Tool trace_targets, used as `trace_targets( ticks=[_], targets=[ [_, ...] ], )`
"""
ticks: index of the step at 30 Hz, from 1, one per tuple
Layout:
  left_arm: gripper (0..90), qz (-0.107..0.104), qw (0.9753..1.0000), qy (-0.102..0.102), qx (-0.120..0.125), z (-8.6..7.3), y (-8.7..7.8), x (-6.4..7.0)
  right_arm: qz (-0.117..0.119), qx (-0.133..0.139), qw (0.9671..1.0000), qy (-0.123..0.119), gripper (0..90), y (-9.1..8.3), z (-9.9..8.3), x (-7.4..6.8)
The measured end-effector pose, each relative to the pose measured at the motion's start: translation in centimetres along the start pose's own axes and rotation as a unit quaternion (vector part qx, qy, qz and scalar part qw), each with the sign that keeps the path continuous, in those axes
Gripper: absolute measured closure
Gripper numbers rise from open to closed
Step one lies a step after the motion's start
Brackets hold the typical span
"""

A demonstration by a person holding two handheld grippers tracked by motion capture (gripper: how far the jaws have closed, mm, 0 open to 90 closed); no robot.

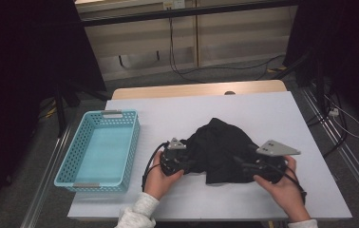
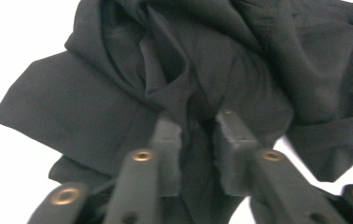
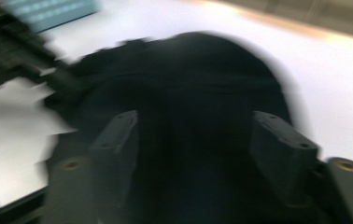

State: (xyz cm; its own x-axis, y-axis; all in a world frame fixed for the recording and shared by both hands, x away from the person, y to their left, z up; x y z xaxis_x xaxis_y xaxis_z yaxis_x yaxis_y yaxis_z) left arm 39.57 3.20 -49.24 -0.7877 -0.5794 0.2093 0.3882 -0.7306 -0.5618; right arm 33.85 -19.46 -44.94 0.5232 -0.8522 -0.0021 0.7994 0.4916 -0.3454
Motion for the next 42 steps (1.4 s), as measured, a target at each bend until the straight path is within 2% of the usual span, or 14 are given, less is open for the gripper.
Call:
trace_targets(
  ticks=[3,5,7,9,11,12,13,15,18,20,23,26,36,42],
  targets=[
    [79.8,-0.002,1.0,-0.005,0.004,0.2,-0.4,0.0,0.047,-0.022,0.9985,-0.016,24.8,1.8,-0.6,-3.0],
    [82.8,-0.003,0.9999,-0.005,0.008,0.4,-1.0,-0.1,0.077,-0.045,0.9956,-0.03,23.9,3.2,-1.3,-5.1],
    [87.0,-0.005,0.9998,-0.015,0.014,0.6,-1.6,-0.2,0.08,-0.066,0.9932,-0.052,26.2,4.1,-2.1,-6.0],
    [87.8,-0.002,0.9997,-0.018,0.017,0.8,-2.2,-0.5,0.063,-0.086,0.9913,-0.078,42.0,4.7,-2.7,-6.2],
    [88.0,0.002,0.9995,-0.022,0.022,0.8,-2.8,-0.9,0.049,-0.081,0.9925,-0.077,69.0,4.7,-2.6,-5.6],
    [88.1,0.003,0.9995,-0.023,0.023,0.9,-3.0,-1.1,0.052,-0.078,0.9931,-0.071,79.1,4.5,-2.4,-5.3],
    [88.1,0.006,0.9993,-0.026,0.028,0.9,-3.3,-1.4,0.048,-0.078,0.9936,-0.066,83.9,4.4,-2.3,-4.9],
    [88.1,0.012,0.9988,-0.033,0.035,1.0,-3.8,-1.9,0.049,-0.068,0.9955,-0.044,84.4,4.0,-2.0,-4.2],
    [88.2,0.017,0.998,-0.039,0.046,1.4,-4.8,-2.5,0.031,-0.04,0.9985,-0.02,84.5,2.8,-1.0,-2.5],
    [88.3,0.021,0.9973,-0.044,0.055,1.7,-5.5,-2.9,0.02,-0.012,0.9997,0.009,84.6,1.8,-0.2,-1.1],
    [88.3,0.026,0.9965,-0.049,0.063,2.0,-6.2,-3.3,-0.002,0.02,0.9989,0.043,86.4,0.2,0.6,1.1],
    [88.3,0.033,0.9954,-0.053,0.072,2.1,-6.6,-3.7,-0.019,0.036,0.9972,0.063,86.7,-0.7,0.8,2.5],
    [88.4,0.05,0.993,-0.053,0.093,2.8,-8.0,-4.7,-0.051,0.069,0.9933,0.077,87.0,-3.3,1.9,5.1],
    [88.4,0.053,0.9927,-0.057,0.092,2.7,-8.0,-4.9,-0.039,0.063,0.9947,0.071,86.9,-2.7,1.7,4.3]
  ],
)
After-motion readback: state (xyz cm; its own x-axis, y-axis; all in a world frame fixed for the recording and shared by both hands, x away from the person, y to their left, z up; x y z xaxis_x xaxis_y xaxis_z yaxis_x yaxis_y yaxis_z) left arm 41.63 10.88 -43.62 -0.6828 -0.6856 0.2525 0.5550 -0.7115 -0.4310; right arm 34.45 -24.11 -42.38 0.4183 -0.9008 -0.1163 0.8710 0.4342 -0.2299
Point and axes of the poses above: each handheld gripper's, and its own axes: y roughly forward along the jaws, z roughly out of its top, x roughly to its right, the point moved 6 cm from there along y, roughly forward along the jaws, and after that the axes turned 9 degrees about x, right-handed, at the moved point
